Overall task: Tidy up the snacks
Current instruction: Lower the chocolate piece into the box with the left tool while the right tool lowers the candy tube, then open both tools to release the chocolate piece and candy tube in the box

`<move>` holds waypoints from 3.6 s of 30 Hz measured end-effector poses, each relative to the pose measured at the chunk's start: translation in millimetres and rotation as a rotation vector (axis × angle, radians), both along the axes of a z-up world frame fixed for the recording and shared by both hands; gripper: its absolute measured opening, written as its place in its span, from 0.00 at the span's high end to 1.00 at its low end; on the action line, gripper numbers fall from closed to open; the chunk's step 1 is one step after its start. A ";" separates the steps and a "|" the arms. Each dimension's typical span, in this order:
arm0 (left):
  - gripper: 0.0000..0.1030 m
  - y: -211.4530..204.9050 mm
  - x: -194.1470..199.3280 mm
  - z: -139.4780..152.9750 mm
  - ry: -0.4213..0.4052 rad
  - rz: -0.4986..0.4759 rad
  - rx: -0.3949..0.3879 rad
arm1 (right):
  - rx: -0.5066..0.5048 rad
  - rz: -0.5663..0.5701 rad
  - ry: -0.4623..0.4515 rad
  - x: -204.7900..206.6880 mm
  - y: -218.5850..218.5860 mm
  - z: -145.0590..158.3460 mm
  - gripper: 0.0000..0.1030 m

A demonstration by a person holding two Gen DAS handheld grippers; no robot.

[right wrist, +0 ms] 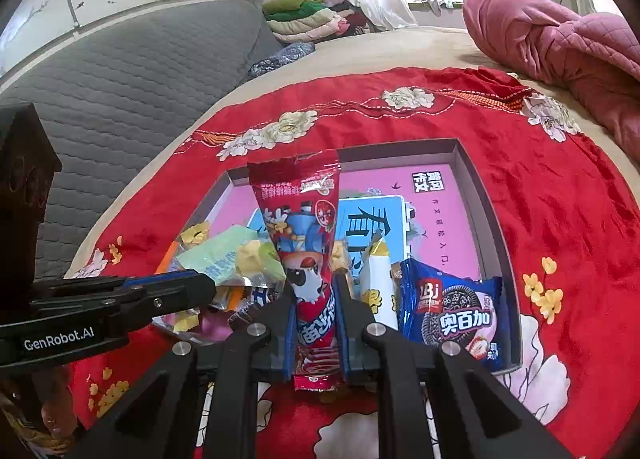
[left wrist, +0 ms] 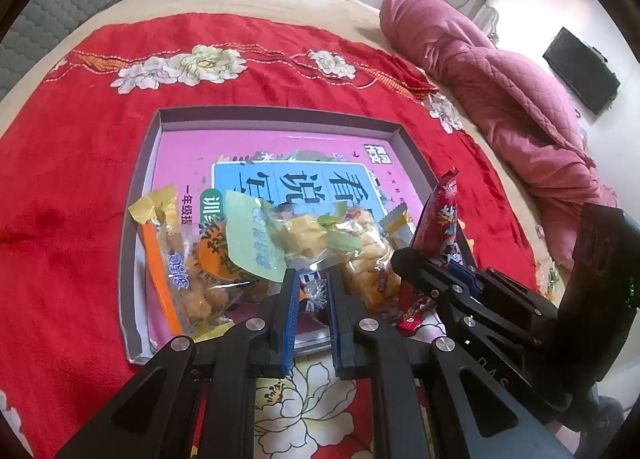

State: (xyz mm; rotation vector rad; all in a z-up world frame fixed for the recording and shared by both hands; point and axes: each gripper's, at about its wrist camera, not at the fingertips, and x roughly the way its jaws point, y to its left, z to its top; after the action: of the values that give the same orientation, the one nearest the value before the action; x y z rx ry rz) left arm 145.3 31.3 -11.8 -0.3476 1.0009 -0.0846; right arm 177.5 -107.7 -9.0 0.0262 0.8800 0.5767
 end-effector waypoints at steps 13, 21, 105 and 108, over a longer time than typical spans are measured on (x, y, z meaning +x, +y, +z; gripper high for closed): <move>0.86 0.4 6.1 -4.2 0.018 0.009 0.018 | -0.006 -0.010 0.014 6.1 3.6 -6.0 0.83; 0.86 -0.7 7.1 -5.3 0.022 0.007 0.011 | -0.015 -0.017 0.003 8.1 6.2 -7.4 0.83; 0.53 -1.5 -13.7 18.0 -0.029 0.023 0.056 | -0.056 -0.082 -0.138 -16.9 -11.0 20.0 0.26; 0.52 -1.5 -16.3 19.7 -0.032 0.025 0.059 | -0.062 -0.090 -0.142 -17.8 -12.6 21.6 0.20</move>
State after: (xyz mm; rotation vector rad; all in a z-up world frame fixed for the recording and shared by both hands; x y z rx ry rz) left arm 129.0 29.8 7.8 -0.3038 0.9648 -0.0382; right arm 159.7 -120.3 12.6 -0.0310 0.7546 0.4610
